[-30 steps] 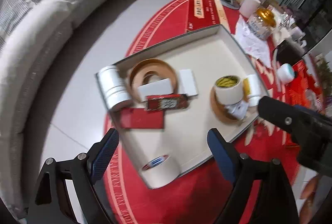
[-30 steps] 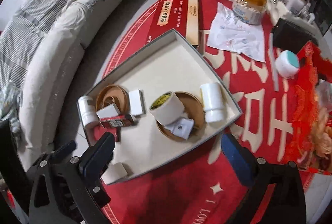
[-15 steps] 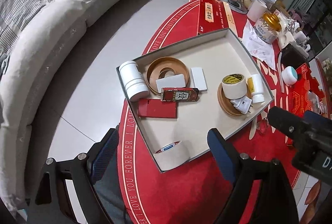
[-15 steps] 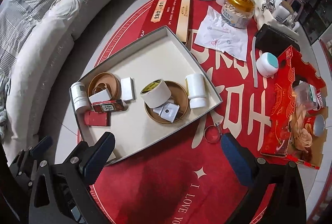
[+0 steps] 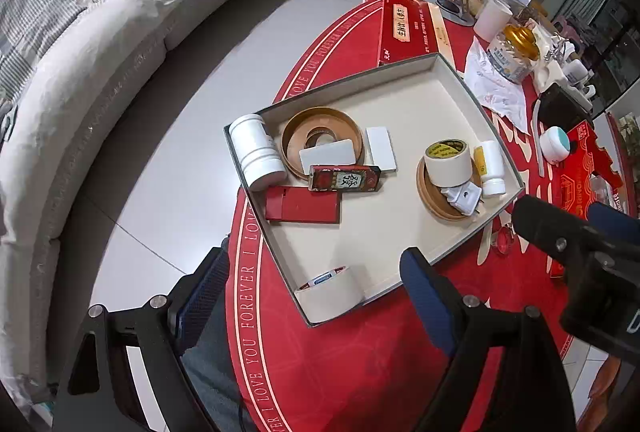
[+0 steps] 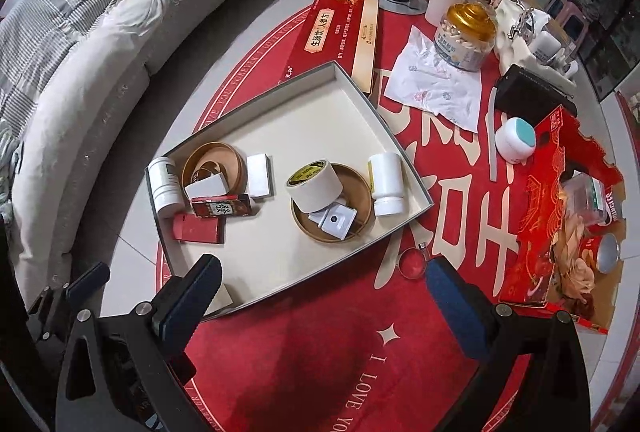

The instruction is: Organize rigid objects

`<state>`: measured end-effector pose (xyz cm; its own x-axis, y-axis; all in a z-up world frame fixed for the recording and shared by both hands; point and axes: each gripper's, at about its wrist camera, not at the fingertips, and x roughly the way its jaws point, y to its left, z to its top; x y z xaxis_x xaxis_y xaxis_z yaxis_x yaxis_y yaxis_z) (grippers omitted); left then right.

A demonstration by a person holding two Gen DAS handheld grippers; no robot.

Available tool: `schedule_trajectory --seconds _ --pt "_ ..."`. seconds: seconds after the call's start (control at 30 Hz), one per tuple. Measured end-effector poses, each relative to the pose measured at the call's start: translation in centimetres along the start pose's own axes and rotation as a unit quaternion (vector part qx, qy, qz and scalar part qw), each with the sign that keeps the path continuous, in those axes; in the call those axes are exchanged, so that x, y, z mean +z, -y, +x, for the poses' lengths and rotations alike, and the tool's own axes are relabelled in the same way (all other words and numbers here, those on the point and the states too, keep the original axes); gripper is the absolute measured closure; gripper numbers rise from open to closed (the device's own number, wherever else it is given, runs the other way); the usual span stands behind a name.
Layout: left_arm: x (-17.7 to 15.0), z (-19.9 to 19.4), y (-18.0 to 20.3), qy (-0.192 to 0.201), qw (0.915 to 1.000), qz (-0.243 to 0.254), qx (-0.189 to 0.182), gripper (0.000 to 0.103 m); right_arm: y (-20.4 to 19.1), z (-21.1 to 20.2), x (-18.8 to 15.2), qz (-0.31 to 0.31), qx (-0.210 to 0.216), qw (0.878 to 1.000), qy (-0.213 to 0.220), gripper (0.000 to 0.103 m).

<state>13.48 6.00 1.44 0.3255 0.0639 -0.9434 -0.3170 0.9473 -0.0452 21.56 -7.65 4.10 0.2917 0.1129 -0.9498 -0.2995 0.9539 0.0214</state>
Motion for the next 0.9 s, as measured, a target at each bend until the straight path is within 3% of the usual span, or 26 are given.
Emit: schedule_trajectory --seconds 0.9 --pt "-0.19 0.0 -0.38 -0.005 1.0 -0.005 0.005 0.014 -0.66 -0.18 -0.11 -0.006 -0.003 1.0 -0.005 0.0"
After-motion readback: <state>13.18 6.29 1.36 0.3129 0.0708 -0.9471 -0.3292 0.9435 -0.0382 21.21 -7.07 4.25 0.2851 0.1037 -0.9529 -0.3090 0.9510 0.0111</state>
